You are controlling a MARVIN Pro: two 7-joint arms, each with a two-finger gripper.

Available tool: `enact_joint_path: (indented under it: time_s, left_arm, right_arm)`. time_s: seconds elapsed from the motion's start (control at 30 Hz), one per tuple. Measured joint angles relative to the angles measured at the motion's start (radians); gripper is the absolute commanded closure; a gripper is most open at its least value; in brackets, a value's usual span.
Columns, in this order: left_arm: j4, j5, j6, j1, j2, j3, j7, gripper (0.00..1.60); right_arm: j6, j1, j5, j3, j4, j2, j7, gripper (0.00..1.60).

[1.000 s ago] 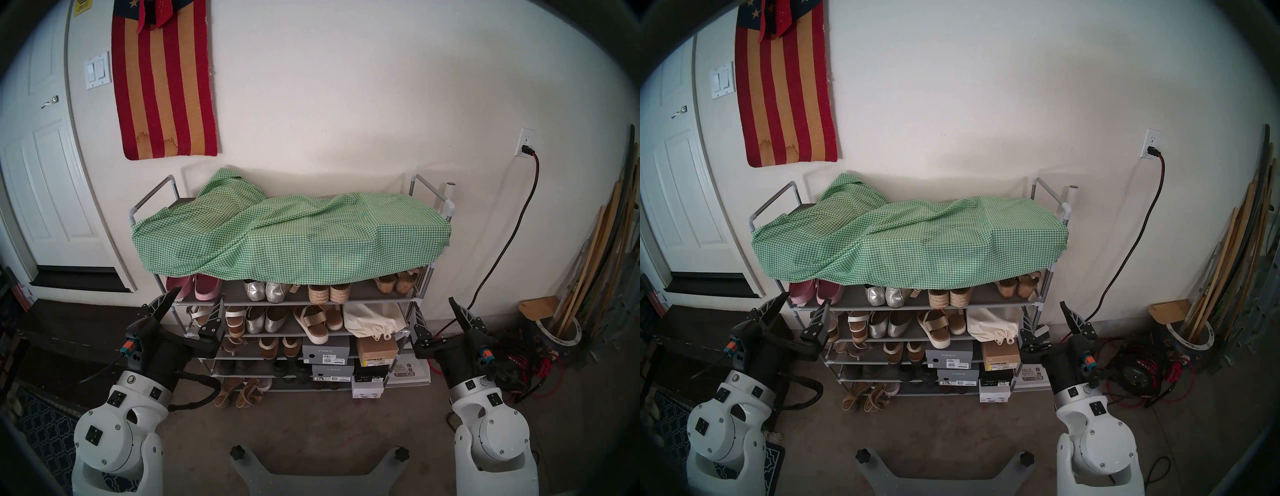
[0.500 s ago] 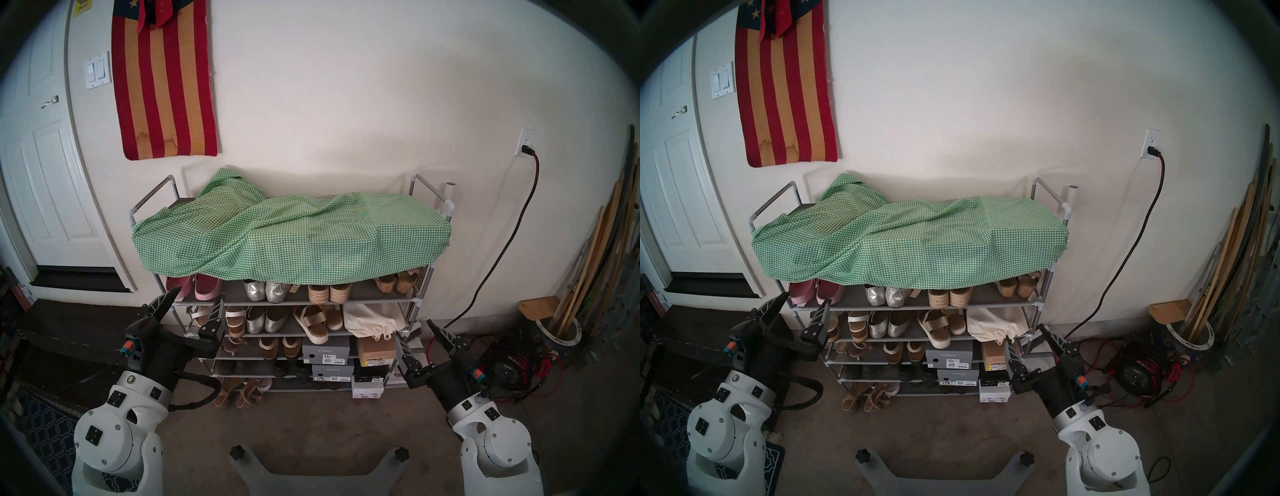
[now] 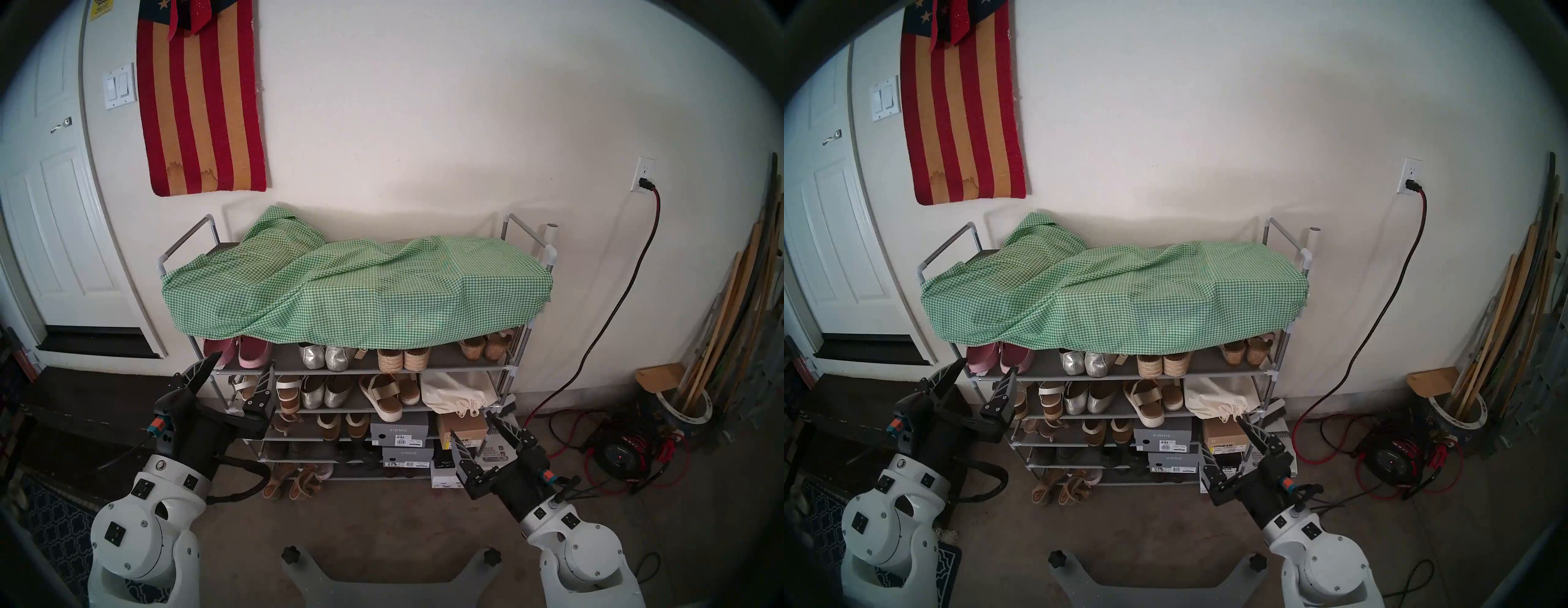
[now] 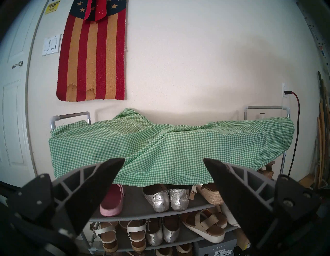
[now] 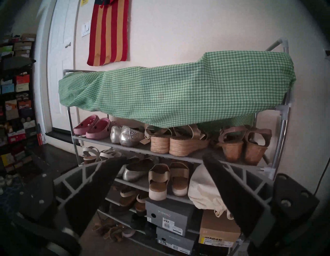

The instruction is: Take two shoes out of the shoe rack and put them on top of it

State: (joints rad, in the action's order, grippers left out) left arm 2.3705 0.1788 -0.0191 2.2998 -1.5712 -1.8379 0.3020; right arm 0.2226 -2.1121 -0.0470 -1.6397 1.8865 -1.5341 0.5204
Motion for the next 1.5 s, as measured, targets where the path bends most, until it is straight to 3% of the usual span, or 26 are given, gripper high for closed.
enact_joint_path:
  time_s: [0.6, 1.5]
  left_arm:
    - [0.0, 0.0, 0.0, 0.0, -0.001, 0.0, 0.001, 0.0]
    - [0.0, -0.001, 0.0, 0.0, -0.002, -0.001, 0.002, 0.0]
  right_arm:
    - [-0.04, 0.179, 0.075, 0.061, -0.11, -0.046, -0.091, 0.0]
    - [-0.048, 0.218, 0.053, 0.061, -0.128, -0.059, -0.096, 0.0]
